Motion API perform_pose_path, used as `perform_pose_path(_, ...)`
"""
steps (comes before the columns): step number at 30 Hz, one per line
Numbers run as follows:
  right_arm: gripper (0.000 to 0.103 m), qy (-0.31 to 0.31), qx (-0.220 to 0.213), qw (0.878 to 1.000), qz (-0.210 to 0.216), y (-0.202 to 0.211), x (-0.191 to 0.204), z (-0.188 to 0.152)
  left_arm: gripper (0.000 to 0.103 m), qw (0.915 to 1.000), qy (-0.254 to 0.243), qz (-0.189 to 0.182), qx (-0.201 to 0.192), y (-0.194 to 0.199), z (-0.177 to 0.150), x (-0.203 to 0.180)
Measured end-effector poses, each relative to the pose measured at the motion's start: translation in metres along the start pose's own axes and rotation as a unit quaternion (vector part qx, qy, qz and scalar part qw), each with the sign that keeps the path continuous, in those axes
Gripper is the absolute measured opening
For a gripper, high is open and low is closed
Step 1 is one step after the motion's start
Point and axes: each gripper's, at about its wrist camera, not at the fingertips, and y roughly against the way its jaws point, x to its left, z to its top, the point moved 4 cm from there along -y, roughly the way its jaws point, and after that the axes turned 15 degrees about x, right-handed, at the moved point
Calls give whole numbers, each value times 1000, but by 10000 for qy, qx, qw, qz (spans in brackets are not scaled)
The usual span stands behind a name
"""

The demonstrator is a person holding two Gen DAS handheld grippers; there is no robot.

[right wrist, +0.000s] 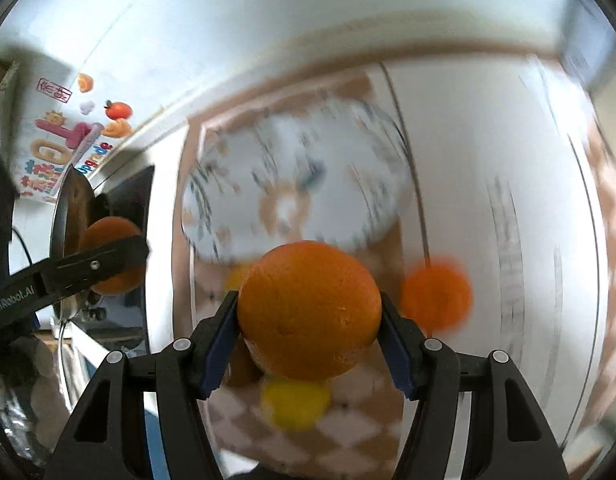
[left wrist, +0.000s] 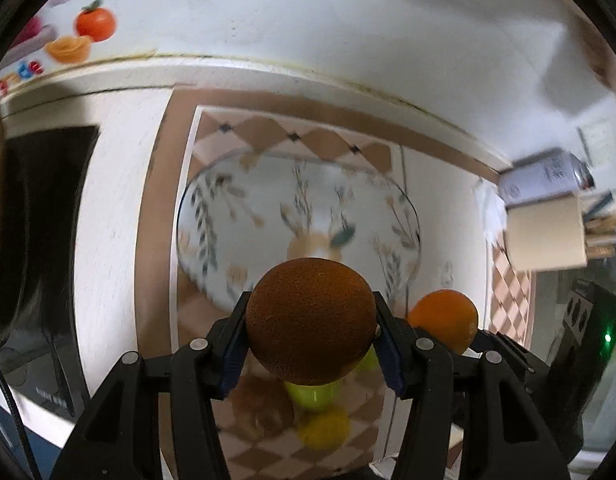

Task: Organize fruits
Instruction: 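Lower dark orange onto the plate with left tool while right tool lowers large orange, then open both tools and lift them away from the plate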

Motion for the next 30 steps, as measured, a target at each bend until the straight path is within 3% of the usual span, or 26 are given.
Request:
perform_pose_path(5, 67, 242, 247, 9988, -354, -24, 4, 71, 53, 9984, 187, 142, 518, -44, 62, 15)
perform_pose_path(8, 67, 370, 489, 9970, -480, -42, -2, 97, 53, 9956, 390, 74, 844, -67, 79, 26)
perform_pose_path(13, 67, 627, 734, 9931, -668, -66, -9, 120, 53, 9909, 632, -127, 1184, -90, 95, 33)
perform_pose_path(21, 68, 810, 973, 9879, -900, -84, -9, 142, 53, 9888, 511, 158, 1391, -104, 102, 24)
perform_pose_path(23, 68, 776, 1036, 9877, -874, -85, -10, 143, 72, 9894, 462, 218, 1358, -103, 102, 22)
perform_pose_path(24, 68, 731, 1102, 9875, -855, -86, -13, 143, 88, 9896, 456, 236, 1344, -103, 103, 20)
perform_pose_path(25, 70, 675, 1159, 9878, -787, -87, -16, 142, 92, 9901, 451, 264, 1300, -100, 104, 19)
perform_pose_path(27, 100, 568, 1123, 9899, -646, -84, -22, 141, 92, 9908, 457, 267, 1248, -97, 104, 20)
perform_pose_path(30, 100, 509, 1028, 9913, -652, -72, -30, 139, 92, 9923, 408, 359, 1112, -88, 104, 20)
